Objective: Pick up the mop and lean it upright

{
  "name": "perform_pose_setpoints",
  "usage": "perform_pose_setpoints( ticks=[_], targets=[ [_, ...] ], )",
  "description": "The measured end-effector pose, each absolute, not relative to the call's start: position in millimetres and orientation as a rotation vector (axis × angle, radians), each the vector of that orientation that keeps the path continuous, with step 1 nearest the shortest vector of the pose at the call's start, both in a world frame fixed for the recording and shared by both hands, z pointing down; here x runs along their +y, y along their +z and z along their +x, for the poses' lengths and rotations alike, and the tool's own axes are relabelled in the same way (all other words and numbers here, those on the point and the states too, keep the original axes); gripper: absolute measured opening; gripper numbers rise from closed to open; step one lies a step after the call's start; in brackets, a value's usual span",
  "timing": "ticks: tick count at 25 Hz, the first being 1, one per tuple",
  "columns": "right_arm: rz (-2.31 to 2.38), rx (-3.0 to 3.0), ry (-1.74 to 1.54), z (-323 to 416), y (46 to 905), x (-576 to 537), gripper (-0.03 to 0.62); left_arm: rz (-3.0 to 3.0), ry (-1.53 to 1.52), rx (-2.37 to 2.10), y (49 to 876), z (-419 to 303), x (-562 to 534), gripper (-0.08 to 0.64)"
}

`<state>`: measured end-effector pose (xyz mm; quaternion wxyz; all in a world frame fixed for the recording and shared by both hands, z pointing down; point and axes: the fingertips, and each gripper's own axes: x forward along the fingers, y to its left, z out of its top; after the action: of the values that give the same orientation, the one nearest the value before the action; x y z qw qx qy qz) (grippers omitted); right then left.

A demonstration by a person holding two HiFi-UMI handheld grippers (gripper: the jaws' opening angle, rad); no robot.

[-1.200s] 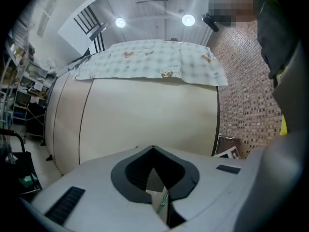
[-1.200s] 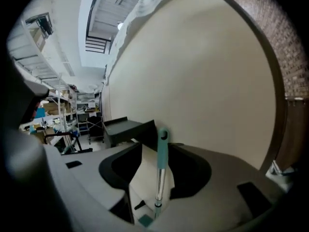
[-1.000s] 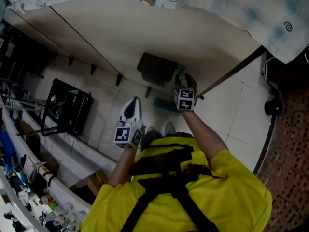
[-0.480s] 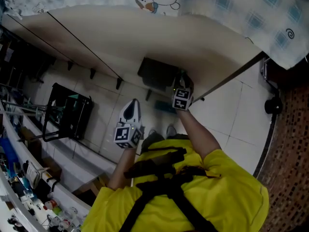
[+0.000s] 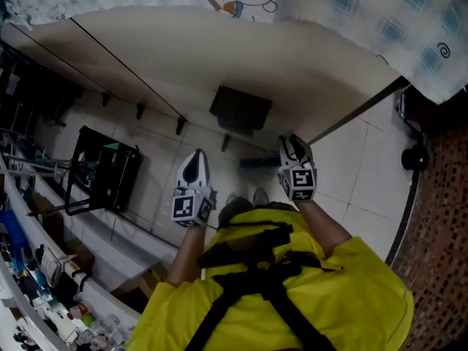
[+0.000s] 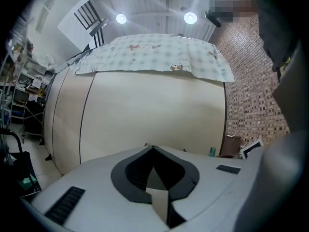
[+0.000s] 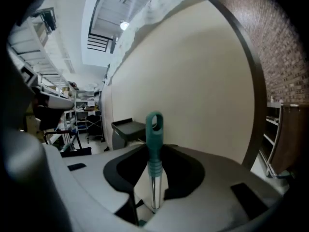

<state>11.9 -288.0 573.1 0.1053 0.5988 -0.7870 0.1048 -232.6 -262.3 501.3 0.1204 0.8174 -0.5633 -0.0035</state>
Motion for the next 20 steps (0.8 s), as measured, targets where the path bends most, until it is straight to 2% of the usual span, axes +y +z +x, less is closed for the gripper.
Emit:
perform_pose_setpoints(
  ticks=[10,15,20],
  targets=[
    [1.719,-2.589,0.093,12,397,-247,0.101,2.488,-0.056,-1.652,445,-228,-261,0.002],
    [1.737,-2.61,0.067,17,366,-242,0.101,2.513,-0.065,-1.617,436,-214,-262,0.002],
    [1.742,-2.601,0.085,22,370,-243,0.1,2.521,-0.073,-1.575,441,-204,-261,0.002]
  ],
)
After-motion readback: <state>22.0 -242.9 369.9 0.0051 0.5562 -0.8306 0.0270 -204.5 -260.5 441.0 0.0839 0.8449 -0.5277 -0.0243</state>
